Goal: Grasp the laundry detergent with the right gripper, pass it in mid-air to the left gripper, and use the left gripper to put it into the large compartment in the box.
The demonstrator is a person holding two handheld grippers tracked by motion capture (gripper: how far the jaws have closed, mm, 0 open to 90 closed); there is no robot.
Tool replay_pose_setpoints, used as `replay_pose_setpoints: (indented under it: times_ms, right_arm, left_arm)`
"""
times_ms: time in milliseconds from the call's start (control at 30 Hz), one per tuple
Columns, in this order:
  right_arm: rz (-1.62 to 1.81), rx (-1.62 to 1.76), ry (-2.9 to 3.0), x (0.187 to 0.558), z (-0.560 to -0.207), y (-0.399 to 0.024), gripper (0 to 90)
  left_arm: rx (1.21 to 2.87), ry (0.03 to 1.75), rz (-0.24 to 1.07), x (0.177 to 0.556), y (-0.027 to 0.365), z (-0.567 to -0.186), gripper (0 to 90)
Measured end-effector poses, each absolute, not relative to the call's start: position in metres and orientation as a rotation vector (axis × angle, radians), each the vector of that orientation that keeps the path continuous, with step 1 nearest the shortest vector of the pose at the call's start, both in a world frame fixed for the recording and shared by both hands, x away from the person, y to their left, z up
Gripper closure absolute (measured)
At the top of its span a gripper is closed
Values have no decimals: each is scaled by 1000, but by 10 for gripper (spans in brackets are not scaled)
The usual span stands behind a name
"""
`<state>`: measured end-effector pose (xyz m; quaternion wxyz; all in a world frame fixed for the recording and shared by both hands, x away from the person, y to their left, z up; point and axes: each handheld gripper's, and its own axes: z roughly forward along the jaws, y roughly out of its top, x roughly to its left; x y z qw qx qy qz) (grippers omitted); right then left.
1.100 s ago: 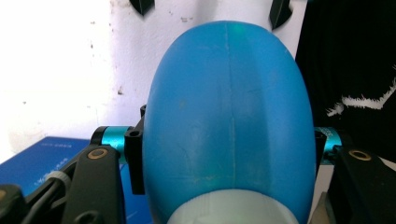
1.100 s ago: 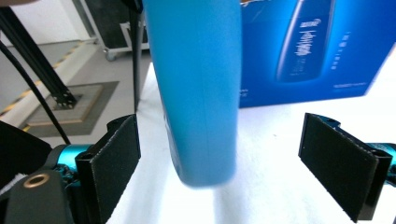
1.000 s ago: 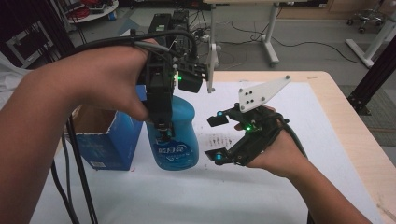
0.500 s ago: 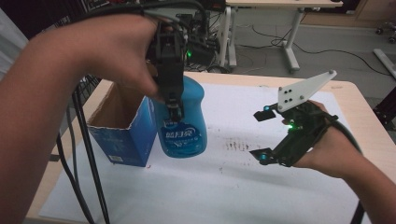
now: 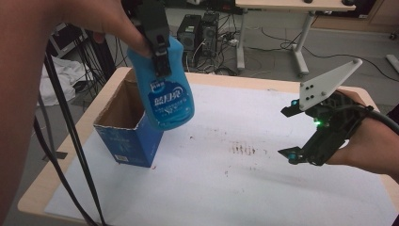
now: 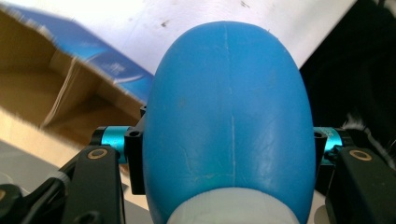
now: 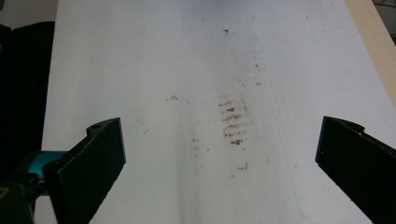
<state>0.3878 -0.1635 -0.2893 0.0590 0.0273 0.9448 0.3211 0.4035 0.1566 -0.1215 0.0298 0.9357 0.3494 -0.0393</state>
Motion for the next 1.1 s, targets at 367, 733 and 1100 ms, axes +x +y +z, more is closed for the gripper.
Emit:
replay_pose_setpoints:
  times_ms: [367,733,1100]
  right_arm:
    - [946,93,2869,389,-292,-171,9]
    - [921,102,2871,390,-296,-172,9]
    - [928,120,2868,390,-299,-174,9]
  left_arm:
    - [2659,1599,-59,410,210,-110,391]
    - [2567,1941,69,419,239,-130,391]
    - [2594,1933,-39,432,247,-175,391]
